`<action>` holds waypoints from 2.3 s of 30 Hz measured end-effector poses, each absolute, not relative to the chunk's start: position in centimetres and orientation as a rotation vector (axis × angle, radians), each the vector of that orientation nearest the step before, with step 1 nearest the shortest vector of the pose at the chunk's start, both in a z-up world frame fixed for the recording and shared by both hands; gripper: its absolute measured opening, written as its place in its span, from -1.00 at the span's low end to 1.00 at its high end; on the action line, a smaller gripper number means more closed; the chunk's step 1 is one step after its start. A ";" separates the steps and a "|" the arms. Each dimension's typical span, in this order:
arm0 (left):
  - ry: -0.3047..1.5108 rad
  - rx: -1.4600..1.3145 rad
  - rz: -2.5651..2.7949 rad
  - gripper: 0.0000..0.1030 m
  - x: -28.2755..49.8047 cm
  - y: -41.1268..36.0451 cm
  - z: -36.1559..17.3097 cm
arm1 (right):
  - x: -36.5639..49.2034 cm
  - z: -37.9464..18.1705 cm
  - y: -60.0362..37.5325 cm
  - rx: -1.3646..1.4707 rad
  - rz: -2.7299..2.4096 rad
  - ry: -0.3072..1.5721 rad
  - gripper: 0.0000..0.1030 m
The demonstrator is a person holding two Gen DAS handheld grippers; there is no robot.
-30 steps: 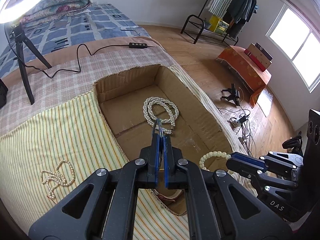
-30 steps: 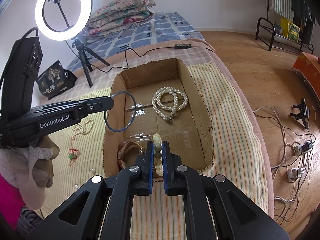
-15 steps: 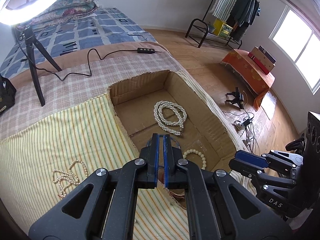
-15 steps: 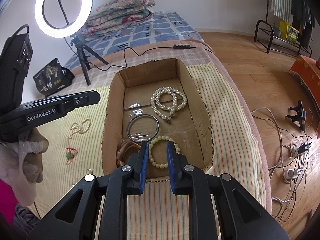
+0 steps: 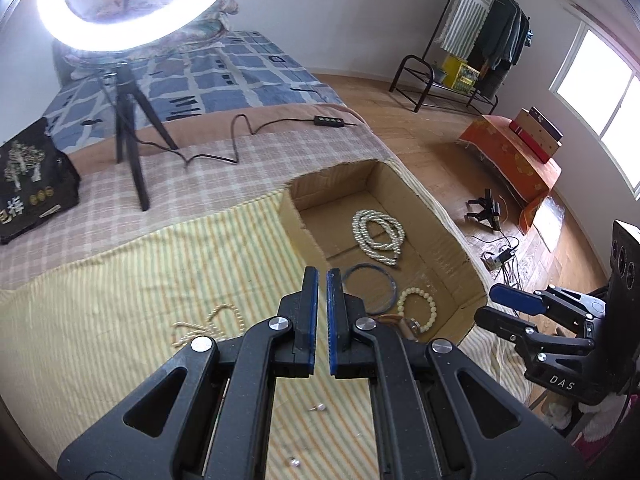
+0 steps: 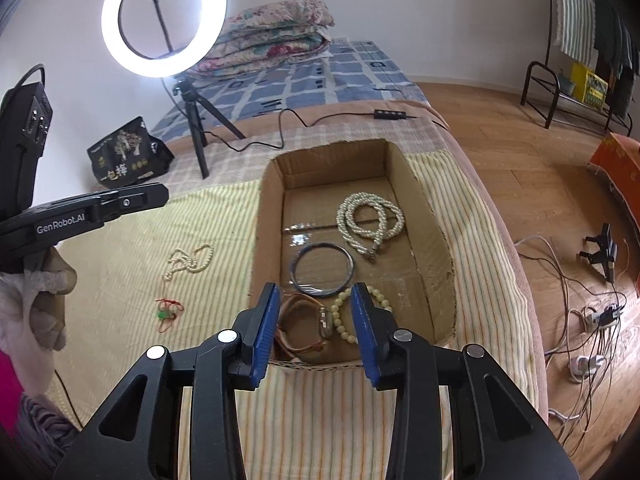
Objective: Organize jewelry
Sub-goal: 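Open the right gripper to drop the bracelet while the left gripper releases the bangle, then withdraw both tools from the box toward the two pearl earrings on the sheet, then close the left gripper on one pearl earring while the right gripper grasps the other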
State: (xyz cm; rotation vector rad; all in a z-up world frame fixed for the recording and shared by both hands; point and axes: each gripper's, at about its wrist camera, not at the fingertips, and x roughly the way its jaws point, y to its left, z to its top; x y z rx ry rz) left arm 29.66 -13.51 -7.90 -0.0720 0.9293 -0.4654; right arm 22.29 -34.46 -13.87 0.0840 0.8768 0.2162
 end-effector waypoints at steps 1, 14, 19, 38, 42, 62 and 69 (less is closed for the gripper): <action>0.928 -0.072 -0.460 -0.98 29.4 -12.8 -7.7 | 22.2 -13.7 -34.1 0.079 0.224 0.872 -0.24; 0.953 -0.119 -0.411 -0.98 23.8 -5.3 -9.0 | 20.5 -14.0 -28.4 -0.046 0.413 0.843 -0.05; 1.012 -0.150 -0.423 -0.98 21.3 -4.7 -11.5 | 20.3 -15.7 -26.2 -0.115 0.495 0.891 -0.05; 1.152 -0.128 -0.473 -0.98 16.1 -8.0 -18.7 | 21.0 -22.1 -22.7 -0.249 0.569 1.058 -0.32; 1.176 -0.106 -0.467 -0.98 16.2 -8.8 -19.9 | 21.1 -23.1 -22.3 -0.288 0.570 1.070 -0.33; 1.194 -0.069 -0.446 -0.90 17.2 -10.7 -21.4 | 22.4 -24.8 -21.4 -0.310 0.579 1.087 -0.33; 1.182 -0.047 -0.413 -0.46 17.6 -10.8 -21.5 | 22.6 -24.9 -21.3 -0.311 0.580 1.089 -0.33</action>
